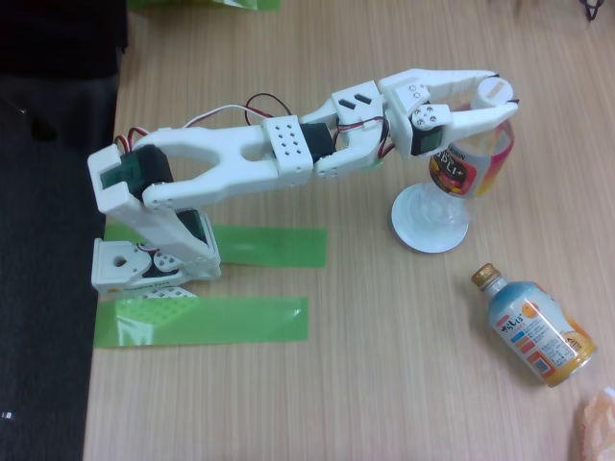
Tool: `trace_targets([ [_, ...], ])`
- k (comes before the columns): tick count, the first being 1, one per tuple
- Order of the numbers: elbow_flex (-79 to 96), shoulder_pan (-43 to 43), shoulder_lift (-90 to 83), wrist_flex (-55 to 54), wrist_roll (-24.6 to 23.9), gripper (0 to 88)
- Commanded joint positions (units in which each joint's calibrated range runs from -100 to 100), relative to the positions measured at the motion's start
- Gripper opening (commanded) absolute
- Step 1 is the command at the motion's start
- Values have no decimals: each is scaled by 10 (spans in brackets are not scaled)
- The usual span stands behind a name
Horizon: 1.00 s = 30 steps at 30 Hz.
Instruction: Pick up the plastic bottle and stand it up on the white place
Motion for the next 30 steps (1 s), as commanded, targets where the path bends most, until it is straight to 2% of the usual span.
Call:
trace_targets([
  [1,-16,0,-6,-11,2,96],
  [16,7,-2,-8,-4,2,96],
  [30,72,-2,-93,-5,2,96],
])
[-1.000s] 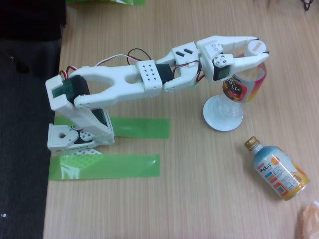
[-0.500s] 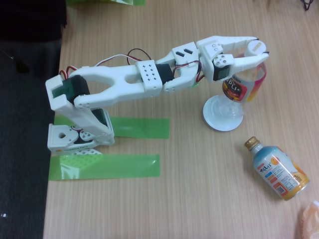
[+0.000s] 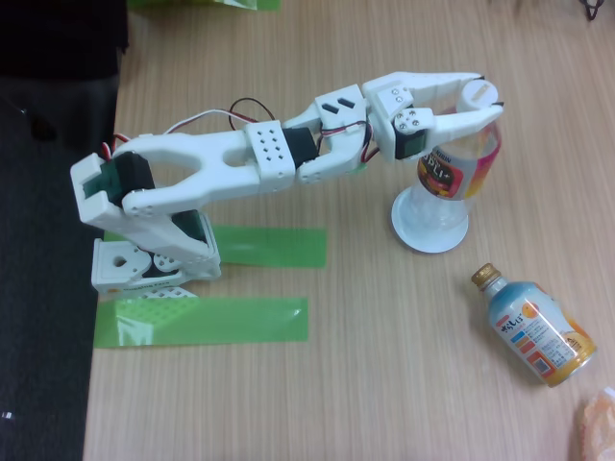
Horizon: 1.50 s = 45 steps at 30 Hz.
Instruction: Pick up the plastic bottle and stand it up on the white place
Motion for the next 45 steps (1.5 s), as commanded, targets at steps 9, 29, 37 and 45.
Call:
trace_targets([
  [9,18,0,-23,-5,3,96],
  [29,62,-2,-23,-11,3,102],
  [37,61,1,-23,-13,3,102],
  [45,61,-3,-23,-13,7,284],
])
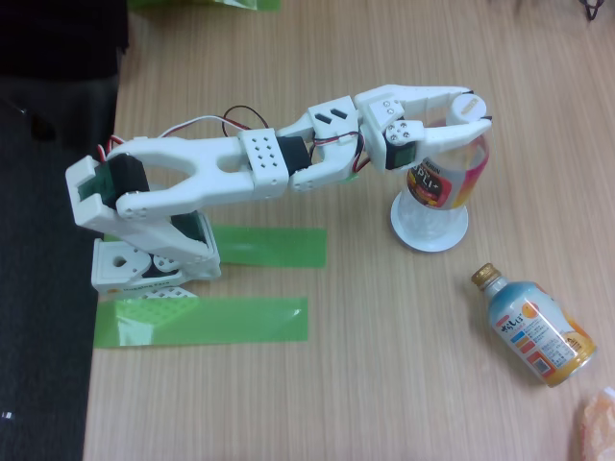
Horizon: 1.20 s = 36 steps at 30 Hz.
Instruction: Pick up the plastic bottle and stand it up on the white place
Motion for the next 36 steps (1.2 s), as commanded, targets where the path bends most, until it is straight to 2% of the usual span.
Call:
trace_targets([
  [1,0,-6,-9,-6,7,311],
  [3,0,-6,-9,-6,11,338],
  [15,-3,1,-28,-6,57,344],
  [22,64,0,-186,-4,86,344],
  [27,122,2,-346,2,149,340],
  [32,188,30,-485,2,261,340],
  [36,236,59,-578,2,333,340],
])
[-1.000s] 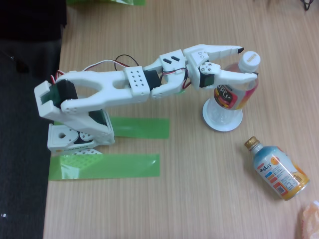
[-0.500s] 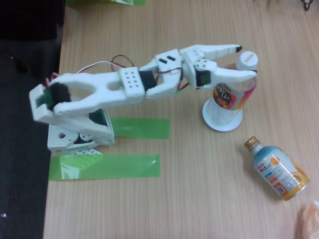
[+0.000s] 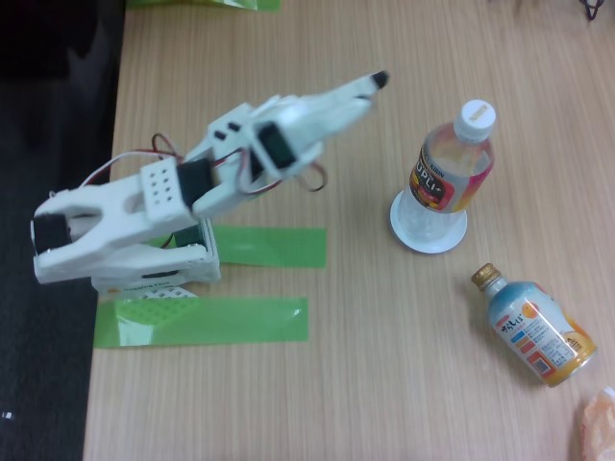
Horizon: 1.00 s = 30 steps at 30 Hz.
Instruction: Pick up the plastic bottle and stand it up on the white place
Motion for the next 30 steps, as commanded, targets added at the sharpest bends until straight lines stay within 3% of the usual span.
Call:
trace_targets([
  [1,26,20,-78,1,66,340],
  [5,57,40,-130,1,129,340],
  [14,85,79,-186,1,193,340],
  [23,85,119,-226,-8,226,340],
  [30,91,175,-226,-8,226,339],
])
